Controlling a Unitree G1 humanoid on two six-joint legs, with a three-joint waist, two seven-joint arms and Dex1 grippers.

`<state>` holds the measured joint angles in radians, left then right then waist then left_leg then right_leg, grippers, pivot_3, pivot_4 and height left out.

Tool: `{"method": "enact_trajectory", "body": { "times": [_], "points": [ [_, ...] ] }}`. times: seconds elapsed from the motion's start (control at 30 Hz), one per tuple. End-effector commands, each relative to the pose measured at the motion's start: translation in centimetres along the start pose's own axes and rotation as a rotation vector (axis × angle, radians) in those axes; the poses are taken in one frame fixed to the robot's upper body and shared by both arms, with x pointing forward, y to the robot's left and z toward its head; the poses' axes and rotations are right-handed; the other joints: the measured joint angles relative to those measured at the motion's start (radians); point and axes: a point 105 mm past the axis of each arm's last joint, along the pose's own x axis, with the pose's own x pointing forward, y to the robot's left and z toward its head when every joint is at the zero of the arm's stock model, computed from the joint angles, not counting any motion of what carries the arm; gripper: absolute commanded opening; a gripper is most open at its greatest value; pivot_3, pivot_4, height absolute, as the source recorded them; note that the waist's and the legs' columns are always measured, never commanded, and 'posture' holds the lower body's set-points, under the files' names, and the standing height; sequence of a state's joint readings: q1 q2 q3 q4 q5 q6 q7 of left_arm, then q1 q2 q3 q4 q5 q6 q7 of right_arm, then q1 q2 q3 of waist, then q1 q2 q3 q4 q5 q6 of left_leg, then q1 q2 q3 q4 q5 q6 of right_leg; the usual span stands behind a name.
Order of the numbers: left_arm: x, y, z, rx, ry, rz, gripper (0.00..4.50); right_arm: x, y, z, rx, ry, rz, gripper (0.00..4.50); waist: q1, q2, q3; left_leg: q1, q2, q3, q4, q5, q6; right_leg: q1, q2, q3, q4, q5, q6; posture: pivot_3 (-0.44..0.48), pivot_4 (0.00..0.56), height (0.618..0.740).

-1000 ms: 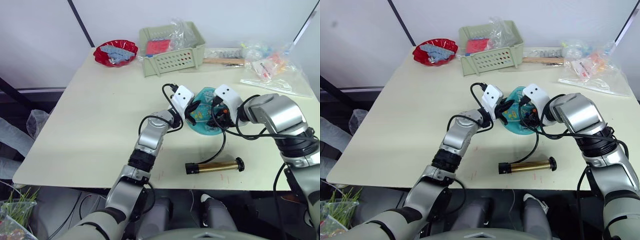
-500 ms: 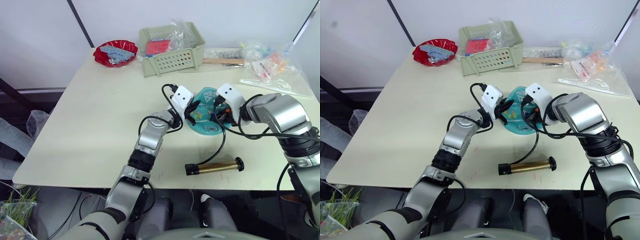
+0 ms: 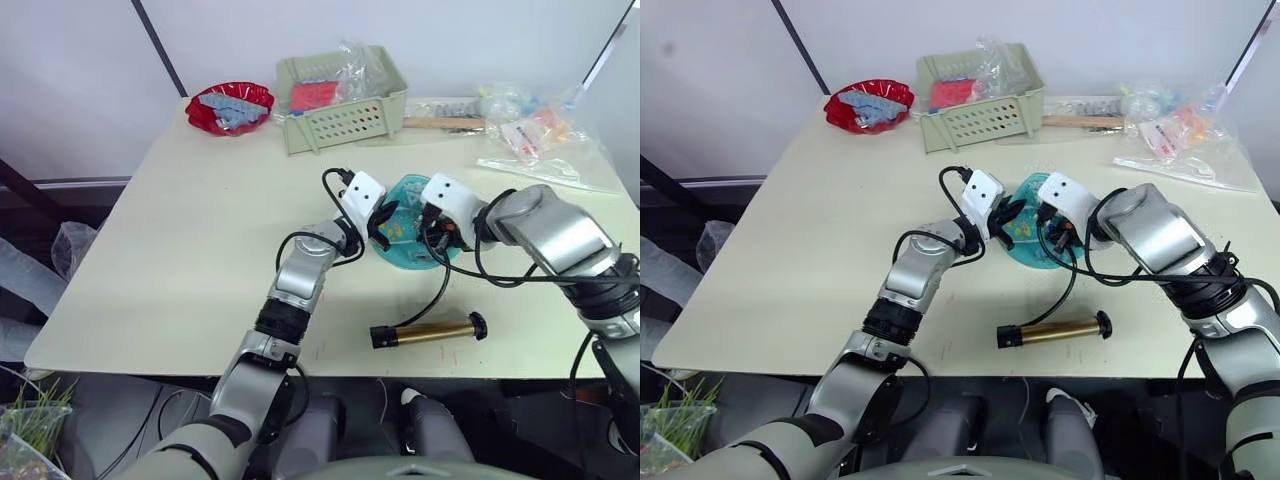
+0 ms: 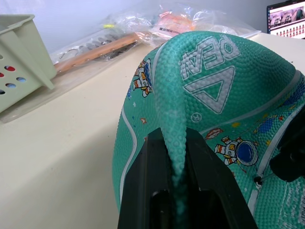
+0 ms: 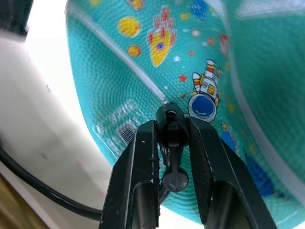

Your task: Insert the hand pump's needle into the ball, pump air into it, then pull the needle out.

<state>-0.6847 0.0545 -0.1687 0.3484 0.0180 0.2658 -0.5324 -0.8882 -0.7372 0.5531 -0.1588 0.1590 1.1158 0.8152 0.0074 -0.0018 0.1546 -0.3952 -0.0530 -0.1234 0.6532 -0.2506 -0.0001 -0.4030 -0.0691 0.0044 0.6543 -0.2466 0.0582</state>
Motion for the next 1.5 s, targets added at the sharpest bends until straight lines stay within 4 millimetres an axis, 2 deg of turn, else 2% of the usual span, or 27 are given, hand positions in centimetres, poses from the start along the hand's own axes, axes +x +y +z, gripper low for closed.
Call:
{"method": "enact_trajectory", "body": {
  "times": [0.03, 0.13, 0.3, 0.53, 0.83, 1.1, 1.23, 1.5],
  "points": [
    [0.0, -2.0, -4.8, -0.054, 0.158, -0.058, 0.0, -0.2, 0.4, 1.3, -0.182, 0.009, 0.012, 0.33, -0.002, 0.0, 0.0, 0.0, 0.0, 0.0, 0.0, 0.0, 0.0, 0.0, 0.0, 0.0, 0.0, 0.0, 0.0, 0.0, 0.15, 0.74],
    [0.0, -2.0, -4.8, -0.051, 0.158, -0.059, 0.0, 0.1, 0.0, 0.8, -0.248, 0.073, 0.002, 0.33, -0.002, -0.001, 0.0, 0.0, 0.0, 0.0, 0.0, 0.0, 0.0, 0.0, 0.0, 0.0, 0.001, 0.0, 0.0, 0.0, 0.15, 0.74],
    [0.0, -2.0, -4.6, -0.05, 0.153, -0.062, 0.0, 0.9, -1.0, 1.4, -0.317, 0.127, -0.001, 0.33, -0.005, -0.002, -0.001, 0.001, 0.0, 0.0, 0.0, 0.0, 0.0, 0.0, 0.0, 0.001, 0.002, 0.0, 0.0, 0.0, 0.15, 0.74],
    [0.1, -1.8, -4.5, -0.059, 0.148, -0.059, 0.0, 1.9, -1.2, 0.8, -0.375, 0.193, 0.029, 0.33, -0.014, -0.004, -0.002, 0.012, 0.0, 0.001, 0.0, -0.003, 0.005, 0.011, 0.0, 0.002, 0.002, -0.001, 0.001, 0.0, 0.15, 0.74],
    [0.0, -1.7, -4.5, -0.06, 0.147, -0.052, 0.0, 3.4, -0.9, 0.0, -0.382, 0.235, 0.045, 0.33, -0.021, -0.01, -0.008, 0.015, 0.001, 0.0, 0.0, -0.002, 0.004, 0.011, 0.0, 0.002, 0.004, 0.0, 0.0, 0.0, 0.15, 0.74],
    [-0.1, -1.8, -4.6, -0.065, 0.151, -0.046, 0.0, 4.9, -0.2, -1.8, -0.372, 0.287, 0.086, 0.33, -0.023, -0.014, -0.013, 0.02, 0.002, 0.0, 0.0, -0.002, 0.005, 0.015, 0.002, 0.004, 0.003, -0.002, 0.004, 0.0, 0.15, 0.74],
    [-0.2, -1.6, -4.7, -0.064, 0.155, -0.042, 0.0, 5.6, -0.1, -2.8, -0.364, 0.313, 0.095, 0.33, -0.024, -0.015, -0.014, 0.033, 0.002, 0.0, -0.003, -0.003, 0.005, 0.026, 0.002, 0.005, 0.002, -0.003, 0.005, 0.0, 0.15, 0.74],
    [-0.3, -1.4, -4.9, -0.067, 0.159, -0.036, 0.0, 6.6, -0.3, -4.2, -0.355, 0.358, 0.098, 0.33, -0.026, -0.019, -0.025, 0.034, 0.003, -0.001, -0.003, -0.003, 0.004, 0.027, 0.004, 0.007, 0.002, -0.003, 0.005, 0.0, 0.15, 0.74]
  ]
}}
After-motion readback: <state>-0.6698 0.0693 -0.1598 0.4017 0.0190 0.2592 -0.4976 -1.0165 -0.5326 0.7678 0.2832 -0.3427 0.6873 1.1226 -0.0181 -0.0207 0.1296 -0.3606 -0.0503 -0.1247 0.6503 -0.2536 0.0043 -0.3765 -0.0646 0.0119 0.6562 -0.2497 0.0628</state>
